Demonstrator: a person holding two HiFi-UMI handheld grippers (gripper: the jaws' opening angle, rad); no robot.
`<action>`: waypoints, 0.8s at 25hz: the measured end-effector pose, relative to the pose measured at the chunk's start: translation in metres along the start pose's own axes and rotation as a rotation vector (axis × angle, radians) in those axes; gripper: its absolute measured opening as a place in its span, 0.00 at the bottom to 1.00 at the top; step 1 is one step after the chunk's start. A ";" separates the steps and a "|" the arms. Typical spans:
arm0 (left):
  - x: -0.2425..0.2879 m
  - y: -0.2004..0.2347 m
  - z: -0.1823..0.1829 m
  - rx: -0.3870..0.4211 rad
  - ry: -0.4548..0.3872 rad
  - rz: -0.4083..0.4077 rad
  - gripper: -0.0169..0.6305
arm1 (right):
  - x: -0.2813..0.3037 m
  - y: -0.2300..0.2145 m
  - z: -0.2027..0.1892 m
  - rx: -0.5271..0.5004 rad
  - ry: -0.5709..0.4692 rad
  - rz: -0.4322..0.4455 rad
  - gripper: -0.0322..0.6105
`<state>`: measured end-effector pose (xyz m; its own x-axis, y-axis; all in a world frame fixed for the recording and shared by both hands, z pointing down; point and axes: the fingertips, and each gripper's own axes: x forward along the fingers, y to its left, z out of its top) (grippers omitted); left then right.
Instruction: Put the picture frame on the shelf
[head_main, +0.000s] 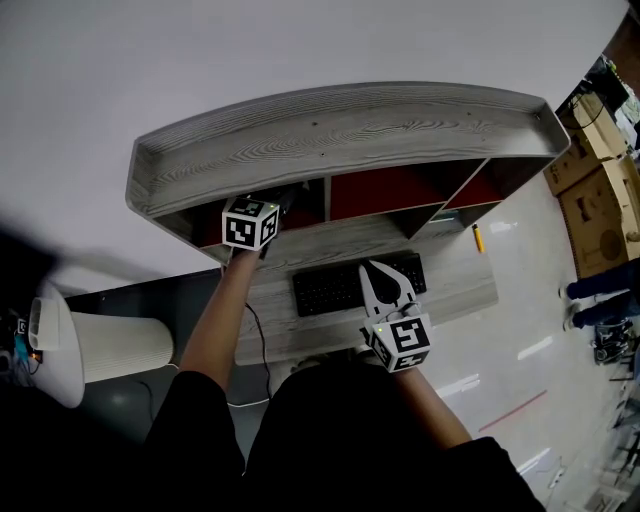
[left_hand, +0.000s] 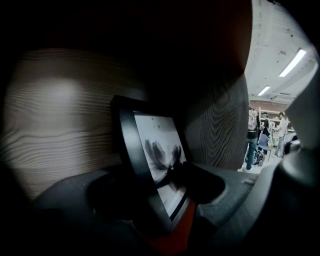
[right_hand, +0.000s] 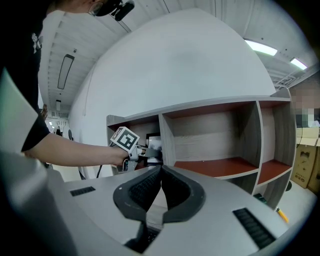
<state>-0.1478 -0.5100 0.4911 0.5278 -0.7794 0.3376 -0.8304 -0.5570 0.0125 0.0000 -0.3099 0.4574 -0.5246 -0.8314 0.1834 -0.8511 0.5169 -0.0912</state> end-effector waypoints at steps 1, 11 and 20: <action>-0.002 0.001 0.001 0.004 -0.010 0.014 0.50 | -0.001 -0.002 0.000 -0.002 -0.001 -0.004 0.07; -0.001 0.004 0.000 0.013 -0.027 0.062 0.50 | 0.001 0.002 -0.003 -0.001 0.009 0.024 0.07; 0.004 0.000 -0.001 0.070 -0.019 0.036 0.52 | -0.009 -0.004 -0.005 0.006 0.013 0.024 0.07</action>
<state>-0.1459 -0.5125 0.4930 0.5018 -0.8042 0.3186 -0.8347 -0.5468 -0.0657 0.0081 -0.3034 0.4613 -0.5448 -0.8158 0.1940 -0.8383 0.5358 -0.1013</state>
